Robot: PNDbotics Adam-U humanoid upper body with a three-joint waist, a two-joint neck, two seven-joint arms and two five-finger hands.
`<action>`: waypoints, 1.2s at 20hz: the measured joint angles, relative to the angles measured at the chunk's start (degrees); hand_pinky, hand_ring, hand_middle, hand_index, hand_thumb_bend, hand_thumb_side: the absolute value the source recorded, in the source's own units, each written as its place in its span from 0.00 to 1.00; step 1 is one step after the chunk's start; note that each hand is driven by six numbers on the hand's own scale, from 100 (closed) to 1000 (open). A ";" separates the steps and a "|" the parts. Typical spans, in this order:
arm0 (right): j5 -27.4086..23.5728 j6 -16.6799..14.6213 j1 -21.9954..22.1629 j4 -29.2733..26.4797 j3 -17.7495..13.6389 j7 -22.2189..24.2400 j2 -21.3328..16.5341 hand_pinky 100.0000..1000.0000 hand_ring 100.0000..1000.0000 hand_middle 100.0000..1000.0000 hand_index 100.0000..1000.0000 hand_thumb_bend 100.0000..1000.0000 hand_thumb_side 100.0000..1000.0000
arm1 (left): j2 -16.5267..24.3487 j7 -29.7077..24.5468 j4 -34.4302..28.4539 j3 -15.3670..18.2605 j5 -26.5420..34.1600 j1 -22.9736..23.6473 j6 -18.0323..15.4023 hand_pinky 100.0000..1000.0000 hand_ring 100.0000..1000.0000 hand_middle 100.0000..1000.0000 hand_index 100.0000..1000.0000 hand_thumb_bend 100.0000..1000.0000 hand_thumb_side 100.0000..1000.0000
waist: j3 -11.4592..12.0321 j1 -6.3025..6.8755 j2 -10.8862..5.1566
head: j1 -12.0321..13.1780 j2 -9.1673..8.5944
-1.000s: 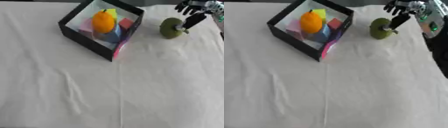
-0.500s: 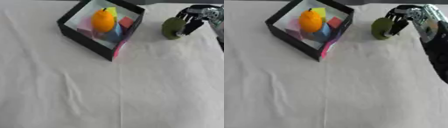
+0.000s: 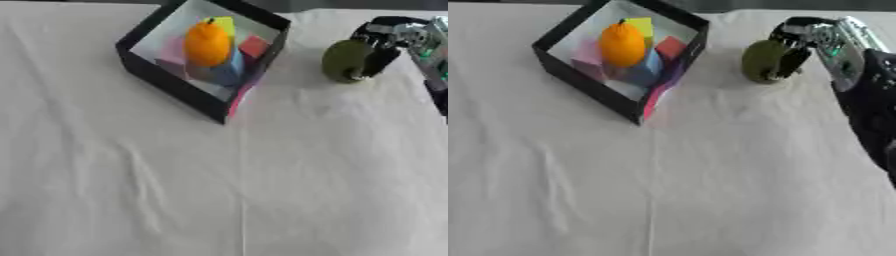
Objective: Pick up objects on the table and place them in the box.
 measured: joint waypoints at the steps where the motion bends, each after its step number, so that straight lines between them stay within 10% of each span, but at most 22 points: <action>1: -0.34 0.05 -0.06 -0.40 0.01 -0.63 0.00 0.80 0.66 0.46 0.62 0.27 0.00 | 0.00 0.00 0.00 -0.01 0.00 0.00 0.00 0.52 0.70 0.71 0.78 0.31 0.68 | -0.09 0.00 -0.01 | 0.04 0.01; 14: -11.86 2.07 -4.02 -17.99 3.02 -3.58 -1.05 0.77 0.60 0.43 0.58 0.25 0.00 | 0.00 0.05 0.00 0.00 0.00 0.18 -0.03 0.52 0.71 0.71 0.78 0.32 0.68 | -0.47 -0.21 -0.80 | 0.28 0.54; 24: -7.39 3.70 -8.78 -19.44 7.28 -3.63 11.26 0.77 0.62 0.44 0.60 0.25 0.00 | -0.07 -0.25 0.00 -0.16 0.49 -0.76 -0.32 0.53 0.71 0.71 0.78 0.33 0.66 | 0.93 0.33 -1.39 | -1.23 0.56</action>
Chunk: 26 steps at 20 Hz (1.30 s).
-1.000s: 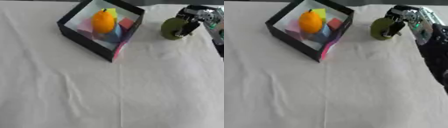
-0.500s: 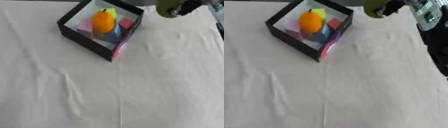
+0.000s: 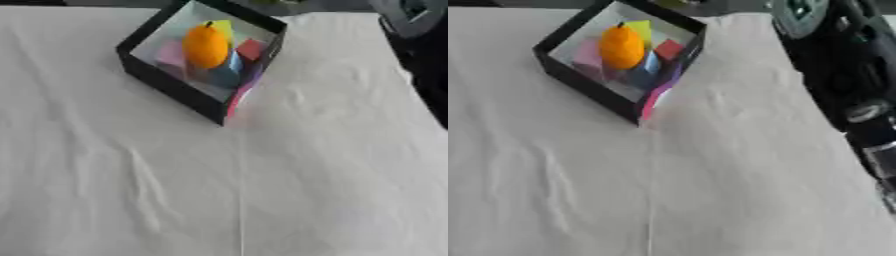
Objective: Pick up objects on the table and place them in the box.
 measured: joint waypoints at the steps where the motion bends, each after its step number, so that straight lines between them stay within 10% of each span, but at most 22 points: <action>1: 1.21 0.11 0.08 1.65 0.06 -0.72 1.69 0.77 0.62 0.45 0.60 0.25 0.00 | -0.02 -0.08 0.00 -0.01 0.06 -0.38 -0.15 0.53 0.71 0.71 0.78 0.33 0.66 | 0.62 0.18 -0.12 | -0.38 0.00; 7: 8.02 -1.86 1.41 11.34 0.18 -5.04 9.40 0.77 0.66 0.51 0.66 0.26 0.00 | -0.07 -0.23 -0.01 -0.07 0.55 -1.13 -0.73 0.52 0.71 0.71 0.78 0.33 0.66 | 1.42 0.35 -0.23 | -1.53 -0.01; 12: 10.99 -3.23 2.08 14.26 0.42 -5.93 10.97 0.82 0.82 0.83 0.92 0.62 0.19 | -0.09 -0.23 -0.01 -0.34 0.58 -1.17 -0.72 0.52 0.71 0.71 0.78 0.33 0.66 | 1.32 0.35 -0.23 | -1.40 -0.01; 26: -2.18 3.86 2.56 0.70 -3.18 -12.88 3.67 0.80 0.81 0.81 0.91 0.50 0.12 | -0.08 -0.02 -0.01 -0.31 0.50 -0.38 -0.49 0.52 0.71 0.71 0.78 0.33 0.66 | -0.50 0.33 -1.00 | 1.19 0.00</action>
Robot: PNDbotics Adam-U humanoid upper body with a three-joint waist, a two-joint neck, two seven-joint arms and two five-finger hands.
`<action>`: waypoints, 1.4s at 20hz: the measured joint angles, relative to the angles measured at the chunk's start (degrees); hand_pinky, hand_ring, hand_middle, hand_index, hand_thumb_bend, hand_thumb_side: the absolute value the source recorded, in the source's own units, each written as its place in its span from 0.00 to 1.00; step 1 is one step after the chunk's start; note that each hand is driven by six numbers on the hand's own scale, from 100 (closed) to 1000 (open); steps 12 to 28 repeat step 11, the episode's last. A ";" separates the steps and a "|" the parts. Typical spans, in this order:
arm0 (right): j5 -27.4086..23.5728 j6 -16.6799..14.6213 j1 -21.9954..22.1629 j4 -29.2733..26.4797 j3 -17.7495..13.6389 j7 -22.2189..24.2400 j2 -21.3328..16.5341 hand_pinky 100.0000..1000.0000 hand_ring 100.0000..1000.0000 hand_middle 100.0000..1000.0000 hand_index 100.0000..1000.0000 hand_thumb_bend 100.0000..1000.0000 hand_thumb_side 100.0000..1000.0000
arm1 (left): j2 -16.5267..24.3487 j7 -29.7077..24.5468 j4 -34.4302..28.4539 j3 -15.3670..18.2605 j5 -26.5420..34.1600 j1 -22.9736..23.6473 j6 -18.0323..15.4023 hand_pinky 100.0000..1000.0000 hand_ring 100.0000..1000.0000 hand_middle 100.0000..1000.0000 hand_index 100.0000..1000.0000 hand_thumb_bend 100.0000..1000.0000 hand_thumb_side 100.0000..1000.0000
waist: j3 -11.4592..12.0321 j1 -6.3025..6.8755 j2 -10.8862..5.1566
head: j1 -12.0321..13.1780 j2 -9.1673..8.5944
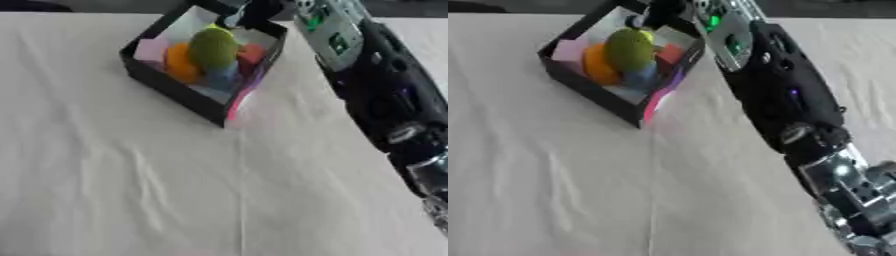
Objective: Pick up objects on the table and place them in the box.
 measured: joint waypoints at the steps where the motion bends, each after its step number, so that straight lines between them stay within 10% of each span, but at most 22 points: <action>1: -2.08 0.72 0.75 -1.85 -0.41 -0.76 -1.05 0.80 0.80 0.79 0.89 0.48 0.10 | 0.00 0.05 0.00 0.00 -0.02 0.16 0.04 0.52 0.71 0.71 0.78 0.33 0.66 | -0.19 0.00 -0.04 | 0.27 0.01; 7: -20.09 3.88 9.89 -15.53 -3.72 -10.98 -7.62 0.78 0.77 0.72 0.83 0.20 0.09 | 0.03 0.54 0.00 0.34 -0.23 0.77 0.24 0.52 0.71 0.71 0.78 0.33 0.66 | -1.30 -0.26 -0.18 | 1.61 0.46; 11: -32.52 2.93 18.34 -24.74 -6.07 -20.00 -9.50 0.77 0.77 0.72 0.82 0.23 0.05 | 0.04 1.02 0.00 0.45 -0.56 0.87 0.38 0.52 0.71 0.71 0.78 0.33 0.66 | -1.66 -0.23 -0.19 | 2.32 0.46; 28: -32.52 2.93 18.34 -24.74 -6.07 -20.00 -9.50 0.77 0.77 0.72 0.82 0.23 0.05 | 0.04 1.02 0.00 0.45 -0.56 0.87 0.38 0.52 0.71 0.71 0.78 0.33 0.66 | -1.66 -0.23 -0.19 | 2.32 0.46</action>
